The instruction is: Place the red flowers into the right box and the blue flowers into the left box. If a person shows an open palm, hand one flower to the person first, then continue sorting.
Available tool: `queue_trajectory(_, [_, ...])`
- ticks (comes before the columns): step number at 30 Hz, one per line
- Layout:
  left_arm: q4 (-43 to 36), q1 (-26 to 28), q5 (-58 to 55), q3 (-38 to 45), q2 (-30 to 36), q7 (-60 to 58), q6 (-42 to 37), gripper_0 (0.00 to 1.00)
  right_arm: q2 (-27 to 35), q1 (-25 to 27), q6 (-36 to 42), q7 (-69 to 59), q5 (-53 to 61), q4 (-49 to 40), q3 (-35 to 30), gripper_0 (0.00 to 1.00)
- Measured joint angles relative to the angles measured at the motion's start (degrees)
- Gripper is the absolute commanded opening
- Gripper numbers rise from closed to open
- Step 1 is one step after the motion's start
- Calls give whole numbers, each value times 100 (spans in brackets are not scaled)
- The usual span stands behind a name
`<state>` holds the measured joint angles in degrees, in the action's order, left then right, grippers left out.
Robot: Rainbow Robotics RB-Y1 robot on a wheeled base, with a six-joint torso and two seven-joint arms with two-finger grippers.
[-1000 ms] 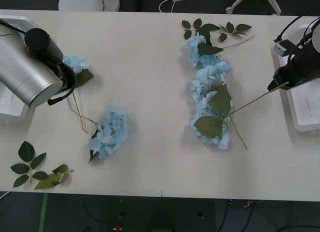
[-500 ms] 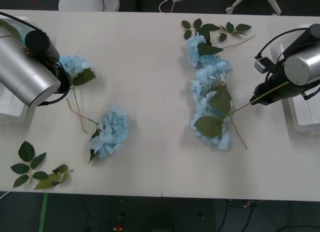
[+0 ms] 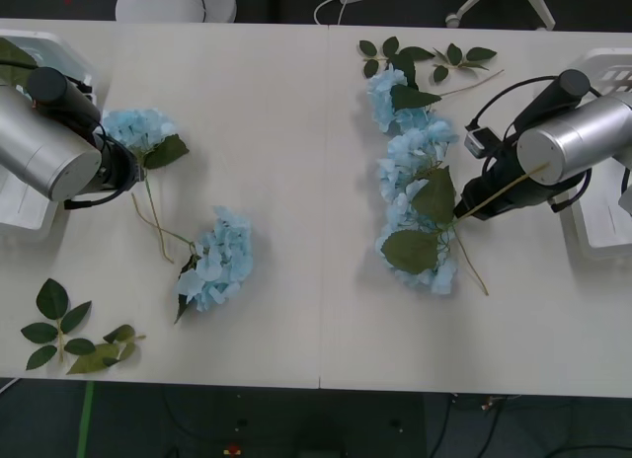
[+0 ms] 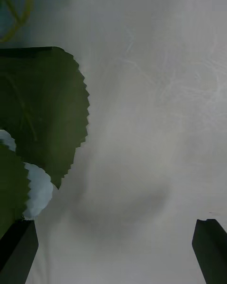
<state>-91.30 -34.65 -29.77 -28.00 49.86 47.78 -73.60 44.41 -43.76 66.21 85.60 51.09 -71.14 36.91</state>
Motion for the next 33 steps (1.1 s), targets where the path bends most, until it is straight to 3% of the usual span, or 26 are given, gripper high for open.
queue_trajectory(9, [1160, -175, -519, 0, -368, 247, 1126, 100, -351, 8, -1, -368, -241, -8, 0, 96])
queue_trajectory(17, [1930, -480, -762, -219, -748, 1288, 1690, 100, -576, 10, -15, -595, -324, -13, 0, 96])
queue_trajectory(18, [2009, -528, -765, -320, -778, 1295, 1753, 100, -584, 10, -15, -596, -324, -13, 0, 91])
queue_trajectory(20, [2196, -607, -766, -519, -837, 1295, 1944, 100, -590, 10, -15, -597, -325, -13, 0, 68])
queue_trajectory(22, [2414, -654, -766, -666, -906, 1295, 2159, 100, -590, 11, -15, -598, -354, -13, 0, 54])
queue_trajectory(30, [2855, -725, -762, -720, -1126, 1297, 2319, 100, -591, 15, -24, -600, -533, -7, 0, 56])
queue_trajectory(31, [2867, -729, -762, -720, -1142, 1298, 2327, 93, -593, 16, -55, -600, -533, 3, 0, 57])
queue_trajectory(32, [2868, -734, -765, -720, -1144, 1298, 2332, 71, -599, 16, -105, -600, -533, 22, 0, 57])
queue_trajectory(33, [2869, -737, -768, -720, -1146, 1300, 2338, 57, -611, 16, -165, -600, -533, 53, 0, 57])
